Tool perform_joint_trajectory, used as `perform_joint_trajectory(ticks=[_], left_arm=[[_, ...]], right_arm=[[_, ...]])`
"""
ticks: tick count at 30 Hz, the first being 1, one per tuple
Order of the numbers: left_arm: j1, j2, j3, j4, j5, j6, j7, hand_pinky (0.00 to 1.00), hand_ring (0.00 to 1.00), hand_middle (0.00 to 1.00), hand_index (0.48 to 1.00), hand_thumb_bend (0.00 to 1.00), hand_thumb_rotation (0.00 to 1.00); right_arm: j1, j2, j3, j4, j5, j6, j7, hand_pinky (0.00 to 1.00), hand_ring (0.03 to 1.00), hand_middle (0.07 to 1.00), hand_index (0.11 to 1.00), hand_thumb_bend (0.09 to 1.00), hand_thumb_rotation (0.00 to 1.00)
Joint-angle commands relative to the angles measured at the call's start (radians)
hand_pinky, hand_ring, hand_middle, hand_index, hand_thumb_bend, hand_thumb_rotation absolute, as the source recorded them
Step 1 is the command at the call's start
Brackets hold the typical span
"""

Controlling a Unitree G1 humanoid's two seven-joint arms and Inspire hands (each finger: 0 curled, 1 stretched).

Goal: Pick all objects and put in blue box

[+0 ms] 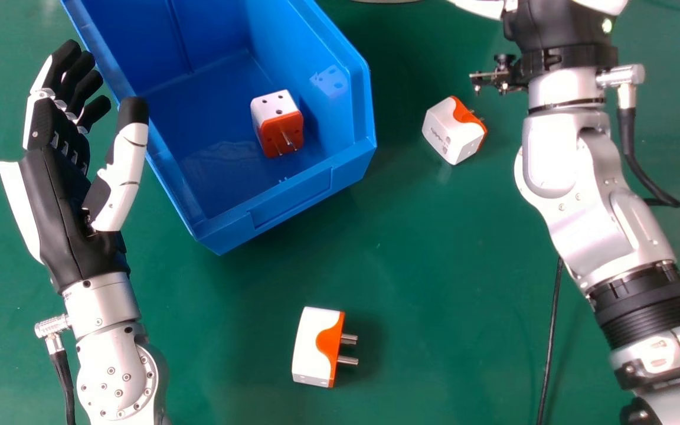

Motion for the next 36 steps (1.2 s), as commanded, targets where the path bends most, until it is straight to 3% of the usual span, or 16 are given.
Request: perform_joint_trajectory(ticks=[1, 5, 12, 14, 15, 17, 21, 24, 28, 31, 36], left_arm=[[-0.014, 0.0, -0.005, -0.012, 0.009, -0.018, 0.006, 0.79, 0.82, 0.83, 0.81, 0.67, 0.46], [-0.015, -0.001, -0.006, -0.013, 0.003, -0.016, 0.003, 0.79, 0.82, 0.83, 0.81, 0.67, 0.46], [-0.021, -0.002, -0.006, -0.007, 0.009, -0.018, 0.008, 0.79, 0.82, 0.83, 0.81, 0.66, 0.46], [-0.021, -0.001, -0.006, -0.006, 0.01, -0.019, 0.009, 0.79, 0.82, 0.83, 0.811, 0.66, 0.46], [-0.021, -0.001, -0.005, -0.007, 0.012, -0.02, 0.01, 0.79, 0.82, 0.83, 0.811, 0.66, 0.46], [-0.02, -0.001, -0.005, -0.008, 0.009, -0.02, 0.009, 0.79, 0.82, 0.83, 0.811, 0.66, 0.46], [-0.018, -0.003, -0.007, -0.012, 0.006, -0.018, 0.007, 0.79, 0.82, 0.83, 0.811, 0.66, 0.46], [-0.016, -0.004, -0.007, -0.014, 0.011, -0.015, 0.01, 0.79, 0.82, 0.83, 0.811, 0.66, 0.46], [-0.015, -0.002, -0.007, -0.012, 0.014, -0.017, 0.012, 0.79, 0.82, 0.83, 0.81, 0.66, 0.46], [-0.012, -0.003, -0.009, -0.015, 0.006, -0.015, 0.008, 0.78, 0.82, 0.83, 0.81, 0.66, 0.46], [-0.004, -0.002, -0.007, -0.018, 0.019, -0.015, 0.018, 0.78, 0.81, 0.83, 0.809, 0.67, 0.46]], right_arm=[[-0.009, -0.019, 0.003, 0.003, -0.009, 0.007, -0.01, 0.31, 0.436, 0.543, 0.499, 0.493, 0.0], [-0.004, -0.029, 0.023, -0.018, -0.037, 0.102, 0.054, 0.32, 0.439, 0.543, 0.507, 0.493, 0.0], [0.021, -0.058, 0.068, -0.138, -0.088, 0.295, 0.259, 0.32, 0.445, 0.548, 0.514, 0.493, 0.0], [0.025, -0.063, 0.081, -0.168, -0.108, 0.336, 0.297, 0.35, 0.476, 0.541, 0.508, 0.5, 0.0], [0.027, -0.066, 0.088, -0.185, -0.112, 0.36, 0.332, 0.41, 0.53, 0.587, 0.504, 0.508, 0.05], [0.028, -0.079, 0.102, -0.216, -0.12, 0.401, 0.405, 0.43, 0.549, 0.604, 0.502, 0.51, 0.06], [0.027, -0.094, 0.117, -0.263, -0.133, 0.468, 0.522, 0.51, 0.651, 0.696, 0.643, 0.713, 0.07], [0.023, -0.108, 0.13, -0.287, -0.14, 0.497, 0.584, 0.54, 0.689, 0.744, 0.708, 0.789, 0.08], [0.02, -0.124, 0.142, -0.308, -0.143, 0.517, 0.64, 0.55, 0.697, 0.766, 0.747, 0.835, 0.09], [0.019, -0.13, 0.145, -0.327, -0.137, 0.533, 0.684, 0.57, 0.713, 0.788, 0.778, 0.857, 0.09], [0.008, -0.152, 0.165, -0.365, -0.146, 0.578, 0.808, 0.63, 0.773, 0.837, 0.825, 0.871, 0.12]])
